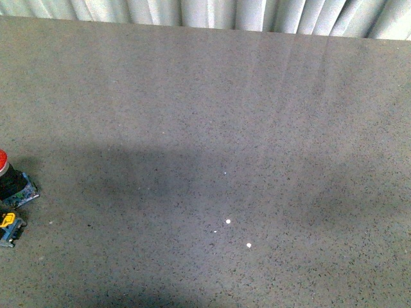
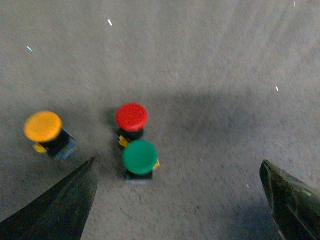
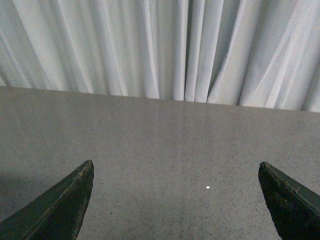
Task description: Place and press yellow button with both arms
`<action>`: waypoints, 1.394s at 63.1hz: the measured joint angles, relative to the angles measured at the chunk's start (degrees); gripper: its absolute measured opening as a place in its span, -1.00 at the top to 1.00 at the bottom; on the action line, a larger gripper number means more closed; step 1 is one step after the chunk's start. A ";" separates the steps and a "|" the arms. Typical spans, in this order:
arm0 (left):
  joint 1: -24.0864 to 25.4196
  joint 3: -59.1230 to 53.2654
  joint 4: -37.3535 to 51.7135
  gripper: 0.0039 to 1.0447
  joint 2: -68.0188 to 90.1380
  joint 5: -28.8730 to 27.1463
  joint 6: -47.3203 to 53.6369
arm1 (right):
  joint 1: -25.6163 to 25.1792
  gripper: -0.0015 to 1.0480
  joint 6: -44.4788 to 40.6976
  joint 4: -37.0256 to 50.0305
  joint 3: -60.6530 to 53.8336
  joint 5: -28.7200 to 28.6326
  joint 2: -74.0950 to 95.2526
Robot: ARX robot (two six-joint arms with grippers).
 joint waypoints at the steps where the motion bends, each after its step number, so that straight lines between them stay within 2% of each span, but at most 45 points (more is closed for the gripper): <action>1: 0.24 0.90 0.46 -0.83 2.89 0.31 0.42 | 0.00 -0.82 -0.02 0.00 0.00 0.00 0.02; 6: 1.92 3.13 5.46 -0.83 12.20 1.14 2.93 | 0.00 -0.82 -0.02 0.00 0.00 -0.02 0.02; 19: 12.85 7.74 26.16 -0.83 39.76 -0.28 10.29 | 0.00 -0.82 -0.02 0.00 0.00 0.07 0.02; 34: 19.17 9.49 34.14 -0.83 55.89 -1.11 14.51 | 0.00 -0.82 -0.02 0.00 0.00 0.07 0.02; 88: 18.32 17.05 38.56 -0.83 70.23 -1.55 16.41 | 0.00 -0.82 -0.02 0.00 0.00 0.07 0.02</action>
